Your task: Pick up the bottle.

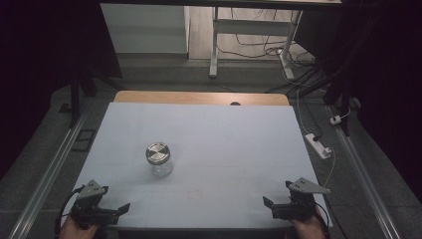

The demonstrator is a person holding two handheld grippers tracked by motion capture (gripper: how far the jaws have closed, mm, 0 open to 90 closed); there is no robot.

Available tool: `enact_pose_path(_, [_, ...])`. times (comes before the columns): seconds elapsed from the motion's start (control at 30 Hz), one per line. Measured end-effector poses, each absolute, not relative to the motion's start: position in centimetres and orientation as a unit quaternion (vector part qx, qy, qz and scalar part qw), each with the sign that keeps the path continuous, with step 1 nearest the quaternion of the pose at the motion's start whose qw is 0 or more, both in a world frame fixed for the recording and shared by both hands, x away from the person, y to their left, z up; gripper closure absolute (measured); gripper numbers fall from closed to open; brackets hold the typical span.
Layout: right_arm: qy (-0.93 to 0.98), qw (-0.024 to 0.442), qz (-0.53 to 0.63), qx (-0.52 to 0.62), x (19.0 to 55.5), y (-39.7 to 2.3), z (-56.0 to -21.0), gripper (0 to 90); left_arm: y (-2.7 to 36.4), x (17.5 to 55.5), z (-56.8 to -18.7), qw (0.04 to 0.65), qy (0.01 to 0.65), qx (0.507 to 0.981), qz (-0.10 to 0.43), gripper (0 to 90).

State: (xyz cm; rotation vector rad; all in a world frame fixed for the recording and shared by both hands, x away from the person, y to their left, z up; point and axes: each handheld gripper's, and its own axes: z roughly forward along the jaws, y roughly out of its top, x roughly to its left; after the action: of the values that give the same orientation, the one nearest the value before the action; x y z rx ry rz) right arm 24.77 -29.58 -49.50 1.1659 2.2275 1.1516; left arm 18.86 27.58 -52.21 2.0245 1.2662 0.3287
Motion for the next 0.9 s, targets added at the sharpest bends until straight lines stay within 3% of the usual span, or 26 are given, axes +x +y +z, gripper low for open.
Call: enact_pose_path(0.9, [0.795, 0.181, 0.403, 0.416, 25.0, -29.5, -49.6, 0.0, 26.7, 20.3, -51.5, 0.374, 0.462, 0.793, 0.138, 0.0])
